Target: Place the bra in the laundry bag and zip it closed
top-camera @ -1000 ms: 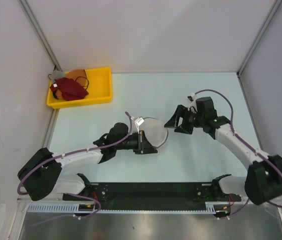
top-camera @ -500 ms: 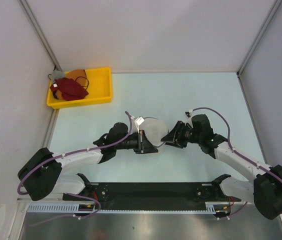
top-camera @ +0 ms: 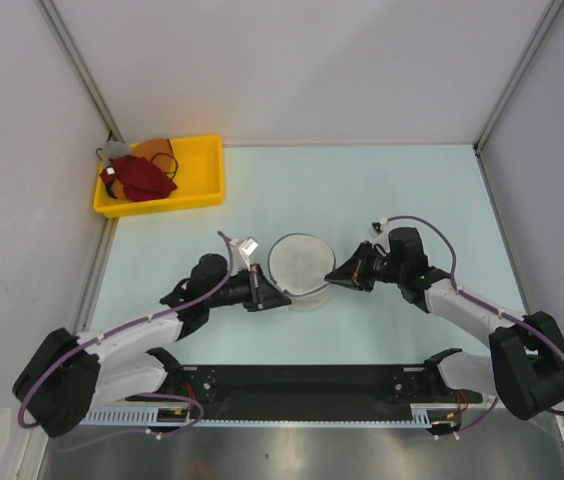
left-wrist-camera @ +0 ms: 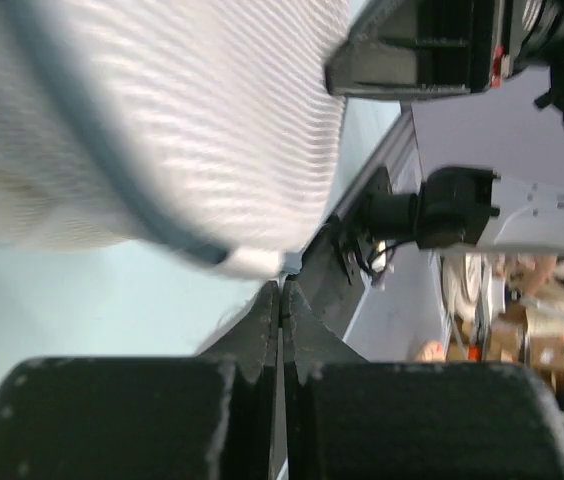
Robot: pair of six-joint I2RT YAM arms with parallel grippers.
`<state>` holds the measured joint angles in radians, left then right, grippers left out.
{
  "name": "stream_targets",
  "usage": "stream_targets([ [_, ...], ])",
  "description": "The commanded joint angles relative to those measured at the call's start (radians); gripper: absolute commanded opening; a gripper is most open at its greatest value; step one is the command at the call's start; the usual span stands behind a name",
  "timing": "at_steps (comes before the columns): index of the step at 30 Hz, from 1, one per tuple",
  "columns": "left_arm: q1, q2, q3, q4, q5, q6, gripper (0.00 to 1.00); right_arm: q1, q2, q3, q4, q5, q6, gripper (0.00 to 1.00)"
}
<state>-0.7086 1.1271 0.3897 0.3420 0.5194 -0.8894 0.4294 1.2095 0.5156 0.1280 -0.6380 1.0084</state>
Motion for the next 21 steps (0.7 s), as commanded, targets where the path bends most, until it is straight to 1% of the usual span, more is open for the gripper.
stream_targets([
  [1, 0.133, -0.176, -0.055, -0.170, 0.031, 0.064, 0.00, -0.104, 0.024, 0.011, 0.036, -0.040, -0.093, 0.00],
  [3, 0.179, -0.228, -0.052, -0.249, 0.031, 0.101, 0.00, -0.127, 0.059, 0.036, 0.030, -0.064, -0.129, 0.00],
  [5, 0.208, -0.243, -0.051, -0.285, 0.033, 0.113, 0.00, -0.149, 0.103, 0.058, 0.027, -0.092, -0.151, 0.00],
  [13, 0.222, -0.228, -0.058, -0.281, 0.053, 0.124, 0.00, -0.172, 0.240, 0.210, -0.010, -0.121, -0.238, 0.00],
  [17, 0.222, -0.227, -0.026, -0.302, 0.068, 0.144, 0.01, -0.172, 0.289, 0.261, -0.016, -0.147, -0.240, 0.00],
  [18, 0.224, -0.234, -0.015, -0.320, 0.059, 0.164, 0.12, -0.173, 0.294, 0.273, -0.027, -0.144, -0.244, 0.00],
  [19, 0.224, -0.251, 0.007, -0.334, 0.044, 0.173, 0.19, -0.175, 0.294, 0.282, -0.046, -0.129, -0.261, 0.00],
  [20, 0.222, -0.283, 0.018, -0.395, 0.000, 0.182, 0.27, -0.175, 0.292, 0.302, -0.101, -0.114, -0.274, 0.13],
  [21, 0.224, -0.300, 0.031, -0.417, -0.016, 0.202, 0.41, -0.173, 0.286, 0.313, -0.128, -0.065, -0.293, 0.25],
])
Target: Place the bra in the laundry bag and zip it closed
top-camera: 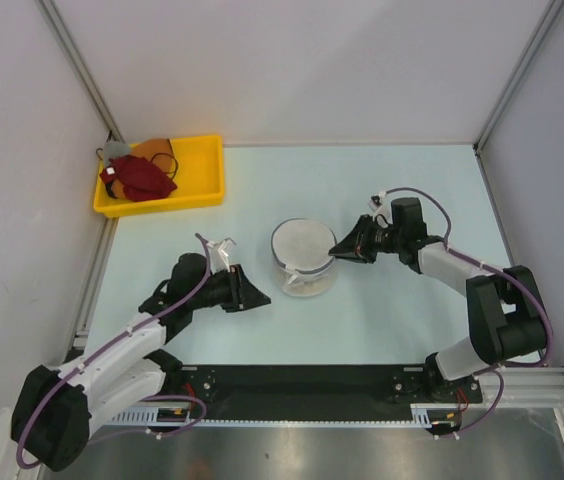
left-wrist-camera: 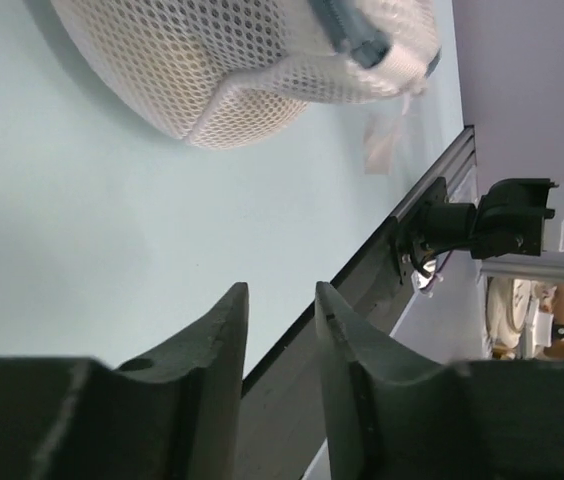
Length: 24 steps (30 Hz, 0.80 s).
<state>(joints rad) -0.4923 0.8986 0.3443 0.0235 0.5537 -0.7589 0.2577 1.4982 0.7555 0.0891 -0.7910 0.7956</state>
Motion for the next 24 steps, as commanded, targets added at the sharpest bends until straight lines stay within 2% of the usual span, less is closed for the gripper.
stream_targets([
  [1, 0.008, -0.084, 0.099, -0.114, -0.061, 0.081, 0.46, -0.002, -0.019, 0.082, -0.145, 0.113, -0.102, 0.32],
  [2, 0.008, -0.096, 0.110, -0.138, -0.069, 0.090, 0.50, 0.002, -0.030, 0.099, -0.211, 0.139, -0.152, 0.48],
  [4, 0.006, -0.124, 0.127, -0.143, -0.064, 0.101, 0.59, 0.002, -0.058, 0.114, -0.288, 0.227, -0.191, 0.61],
  [5, 0.006, -0.133, 0.127, -0.131, -0.061, 0.101, 0.63, 0.002, -0.090, 0.119, -0.352, 0.254, -0.225, 0.73],
  [7, 0.006, -0.171, 0.114, -0.100, -0.043, 0.101, 0.66, 0.003, -0.142, 0.117, -0.414, 0.333, -0.242, 0.87],
  [8, 0.005, -0.184, 0.107, -0.070, -0.041, 0.089, 0.67, 0.005, -0.204, 0.114, -0.428, 0.361, -0.245, 1.00],
  [14, 0.001, -0.297, -0.002, 0.139, -0.029, -0.018, 0.73, 0.011, -0.471, 0.010, -0.450, 0.472, -0.230, 1.00],
  [18, 0.000, -0.386, -0.120, 0.266, -0.049, -0.085, 0.75, 0.011, -0.654, -0.146, -0.375, 0.474, -0.179, 1.00],
  [20, -0.002, -0.478, -0.180, 0.354, -0.090, -0.138, 0.76, 0.015, -0.731, -0.266, -0.333, 0.492, -0.148, 1.00],
  [21, -0.002, -0.518, -0.248, 0.381, -0.109, -0.160, 0.80, 0.017, -0.807, -0.309, -0.318, 0.519, -0.125, 0.99],
  [23, -0.005, -0.648, -0.319, 0.464, -0.173, -0.207, 0.98, 0.025, -0.901, -0.447, -0.252, 0.555, -0.044, 1.00],
  [24, -0.005, -0.693, -0.385, 0.469, -0.201, -0.220, 1.00, 0.026, -0.991, -0.488, -0.226, 0.571, -0.026, 1.00],
])
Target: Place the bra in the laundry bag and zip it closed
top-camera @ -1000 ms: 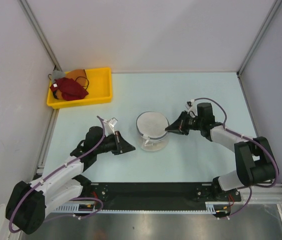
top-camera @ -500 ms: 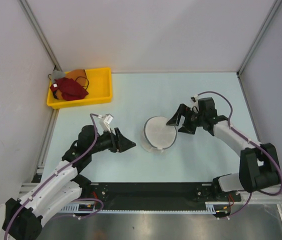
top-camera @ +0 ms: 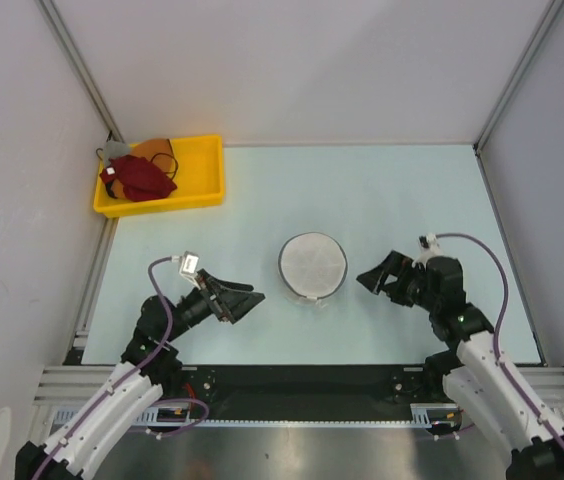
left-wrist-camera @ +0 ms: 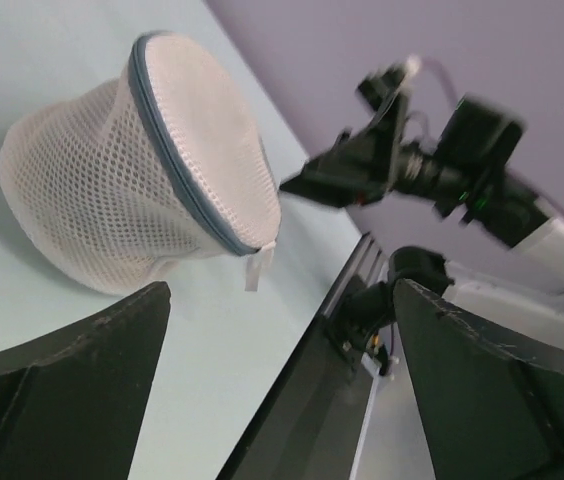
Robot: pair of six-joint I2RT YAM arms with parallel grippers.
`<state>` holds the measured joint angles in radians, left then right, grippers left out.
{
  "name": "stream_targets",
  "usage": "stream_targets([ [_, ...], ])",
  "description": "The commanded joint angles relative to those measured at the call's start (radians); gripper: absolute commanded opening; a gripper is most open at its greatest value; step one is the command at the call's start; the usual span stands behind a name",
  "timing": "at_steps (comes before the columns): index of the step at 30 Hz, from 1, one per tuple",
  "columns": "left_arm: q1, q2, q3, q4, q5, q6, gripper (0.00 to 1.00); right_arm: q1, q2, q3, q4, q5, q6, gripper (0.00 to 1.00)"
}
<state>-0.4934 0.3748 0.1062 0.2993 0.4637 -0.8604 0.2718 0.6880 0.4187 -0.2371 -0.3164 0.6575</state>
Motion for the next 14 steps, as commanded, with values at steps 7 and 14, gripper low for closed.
stream_targets([
  [7, -0.004, -0.514, -0.286, 0.079, -0.218, -0.193, 1.00, 0.012, -0.490, -0.411, 0.197, 0.125, 0.264, 1.00],
  [14, -0.005, -0.481, -0.293, 0.214, -0.155, -0.228, 1.00, 0.015, -0.493, -0.494, 0.298, 0.024, 0.336, 1.00],
])
